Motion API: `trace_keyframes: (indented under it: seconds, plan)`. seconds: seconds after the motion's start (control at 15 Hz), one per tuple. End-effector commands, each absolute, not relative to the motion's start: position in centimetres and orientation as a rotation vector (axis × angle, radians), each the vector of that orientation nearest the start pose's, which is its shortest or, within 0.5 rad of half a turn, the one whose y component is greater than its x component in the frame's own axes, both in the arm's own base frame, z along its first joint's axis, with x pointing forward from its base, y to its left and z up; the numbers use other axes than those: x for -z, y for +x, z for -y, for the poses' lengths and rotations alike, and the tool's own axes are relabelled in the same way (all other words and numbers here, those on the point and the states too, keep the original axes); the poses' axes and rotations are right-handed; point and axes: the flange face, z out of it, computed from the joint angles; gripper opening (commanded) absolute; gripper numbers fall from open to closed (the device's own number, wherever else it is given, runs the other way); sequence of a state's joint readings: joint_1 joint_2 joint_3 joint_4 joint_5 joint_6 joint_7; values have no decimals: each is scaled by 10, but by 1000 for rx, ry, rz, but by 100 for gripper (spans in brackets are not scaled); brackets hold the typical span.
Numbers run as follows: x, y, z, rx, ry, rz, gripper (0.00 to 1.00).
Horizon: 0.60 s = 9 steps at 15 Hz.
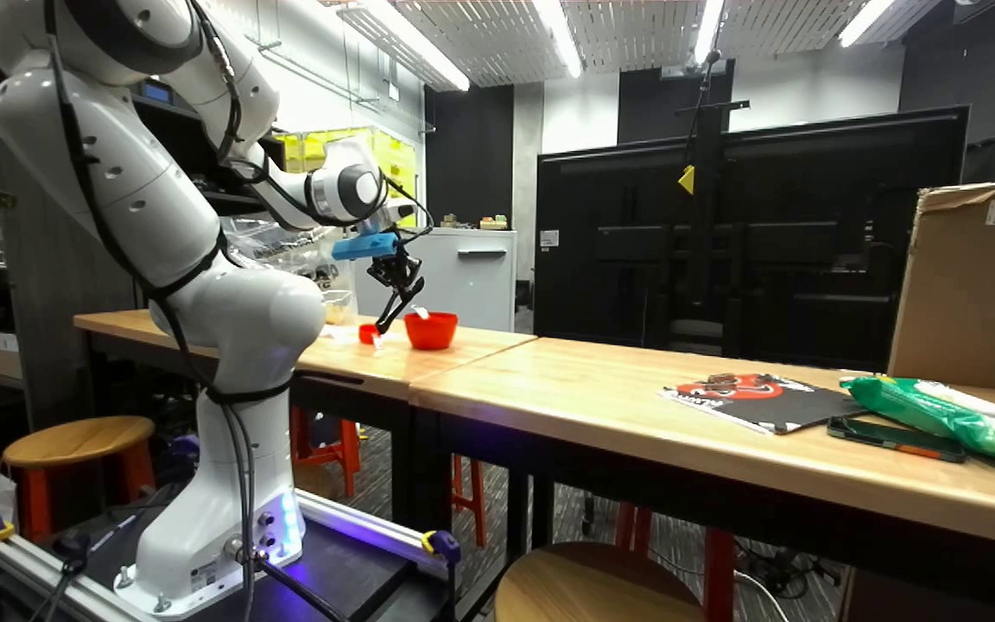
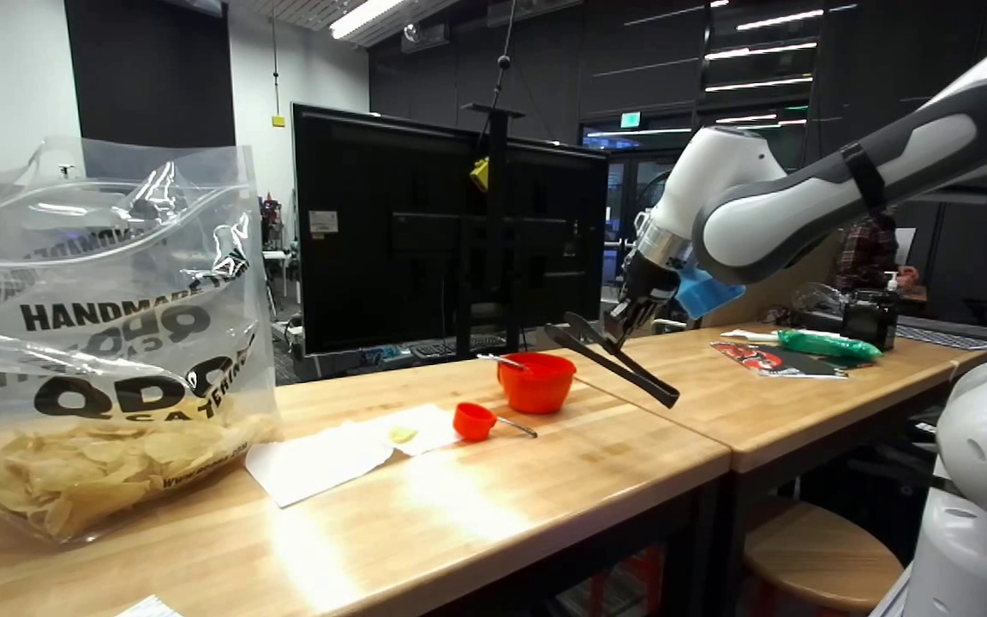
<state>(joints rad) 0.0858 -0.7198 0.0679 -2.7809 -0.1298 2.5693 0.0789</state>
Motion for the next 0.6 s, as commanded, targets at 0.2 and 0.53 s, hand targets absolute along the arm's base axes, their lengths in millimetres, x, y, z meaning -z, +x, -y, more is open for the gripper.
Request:
trace_keyframes:
  seconds: [0.2,0.53]
  plan:
    - [-468,357,-64,834,-3067,359,1]
    - [-462,361,-56,809,-3063,337,1]
